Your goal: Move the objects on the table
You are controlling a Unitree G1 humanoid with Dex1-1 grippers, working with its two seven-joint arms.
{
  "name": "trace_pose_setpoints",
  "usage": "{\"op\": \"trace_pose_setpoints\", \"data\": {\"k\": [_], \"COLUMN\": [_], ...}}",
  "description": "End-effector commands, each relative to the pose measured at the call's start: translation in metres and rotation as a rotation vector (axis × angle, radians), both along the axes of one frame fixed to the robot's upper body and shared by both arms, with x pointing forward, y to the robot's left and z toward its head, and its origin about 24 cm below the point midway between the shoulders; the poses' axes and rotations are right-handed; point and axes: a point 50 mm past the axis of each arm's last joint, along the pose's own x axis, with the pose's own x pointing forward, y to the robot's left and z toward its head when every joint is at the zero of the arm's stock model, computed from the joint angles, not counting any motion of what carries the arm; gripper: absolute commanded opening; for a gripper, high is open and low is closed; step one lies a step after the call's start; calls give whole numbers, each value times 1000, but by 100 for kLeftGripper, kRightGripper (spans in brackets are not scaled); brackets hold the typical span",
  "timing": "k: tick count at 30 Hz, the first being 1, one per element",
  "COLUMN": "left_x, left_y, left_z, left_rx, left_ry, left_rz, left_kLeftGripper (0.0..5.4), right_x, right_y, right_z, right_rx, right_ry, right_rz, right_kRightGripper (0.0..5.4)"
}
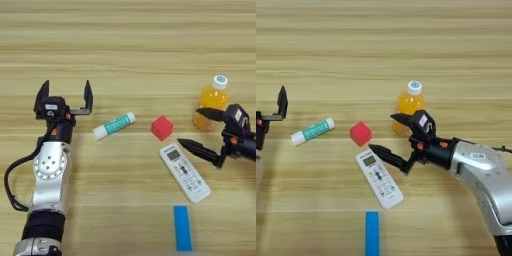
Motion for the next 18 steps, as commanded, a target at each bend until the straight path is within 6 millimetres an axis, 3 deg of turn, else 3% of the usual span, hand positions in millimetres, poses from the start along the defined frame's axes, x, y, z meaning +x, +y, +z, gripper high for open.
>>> {"op": "trace_pose_setpoints", "data": {"k": [1, 18], "left_x": [3, 4], "left_y": [-1, -1], "left_z": [2, 2], "left_rx": [9, 8], "left_ry": [-5, -2], "left_rz": [-4, -8], "left_kLeftGripper": [540, 540], "right_x": [-5, -30], "right_y": [-3, -9], "right_z": [-8, -45], "right_rx": [-45, -170], "right_ry": [19, 106], "right_rz": [28, 145], "right_kRightGripper": [537, 537]}}
